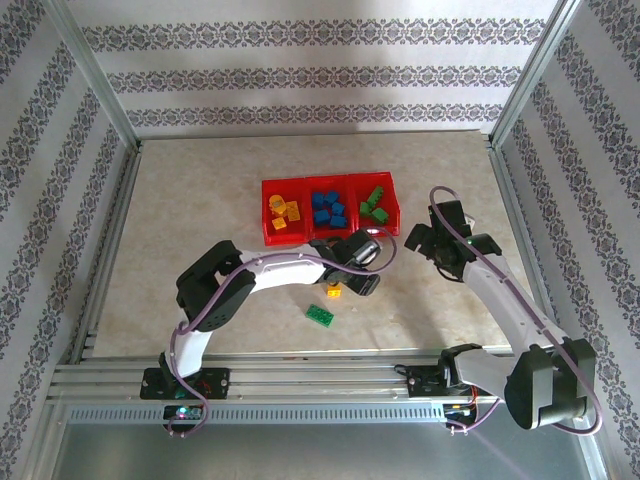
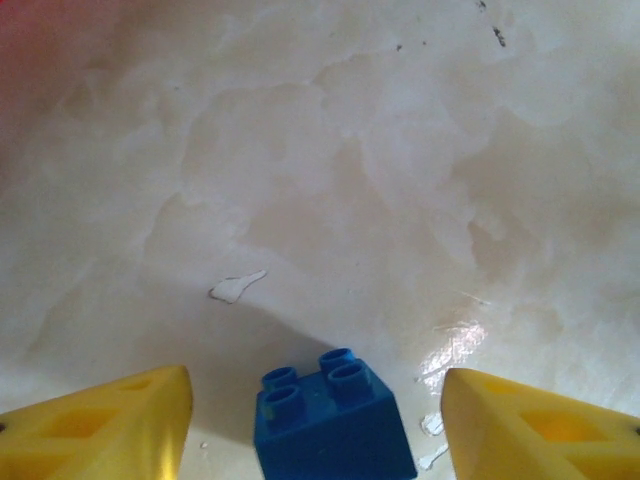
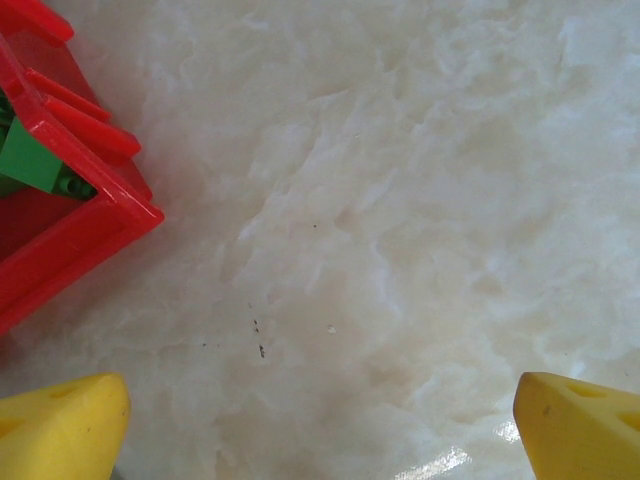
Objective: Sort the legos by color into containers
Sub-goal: Pick up the lego from the middle-left of the table.
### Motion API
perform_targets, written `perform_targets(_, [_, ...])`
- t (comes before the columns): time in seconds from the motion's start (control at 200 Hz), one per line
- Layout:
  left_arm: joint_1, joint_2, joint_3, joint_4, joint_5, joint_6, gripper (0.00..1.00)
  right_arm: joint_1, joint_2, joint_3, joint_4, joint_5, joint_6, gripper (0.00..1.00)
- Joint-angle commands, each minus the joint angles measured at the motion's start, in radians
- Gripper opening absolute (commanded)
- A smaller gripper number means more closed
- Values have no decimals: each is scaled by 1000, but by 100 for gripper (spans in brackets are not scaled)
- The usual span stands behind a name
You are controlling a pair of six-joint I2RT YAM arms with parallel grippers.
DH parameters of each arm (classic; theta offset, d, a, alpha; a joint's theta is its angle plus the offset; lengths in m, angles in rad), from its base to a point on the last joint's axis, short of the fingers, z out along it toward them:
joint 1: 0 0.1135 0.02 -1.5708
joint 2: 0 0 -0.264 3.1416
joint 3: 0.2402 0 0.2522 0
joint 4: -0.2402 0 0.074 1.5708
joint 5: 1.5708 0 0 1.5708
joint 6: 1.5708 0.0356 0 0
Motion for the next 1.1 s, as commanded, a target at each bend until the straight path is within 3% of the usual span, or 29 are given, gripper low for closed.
perform_targets(0.0, [-19, 30, 33, -45, 16, -11, 62, -13, -15, -17, -12, -8, -4, 98])
perform_targets(0.52, [-22, 68, 37, -82, -22, -24, 43, -18, -16, -24, -5, -14, -3, 98])
perform_targets(0.799, [-21, 47, 34, -86, -61, -21, 41, -20, -23, -26, -7, -17, -2, 98])
perform_targets(1.094, [-17, -44, 4, -71, -176, -23, 36, -19, -32, -15, -15, -21, -8, 98])
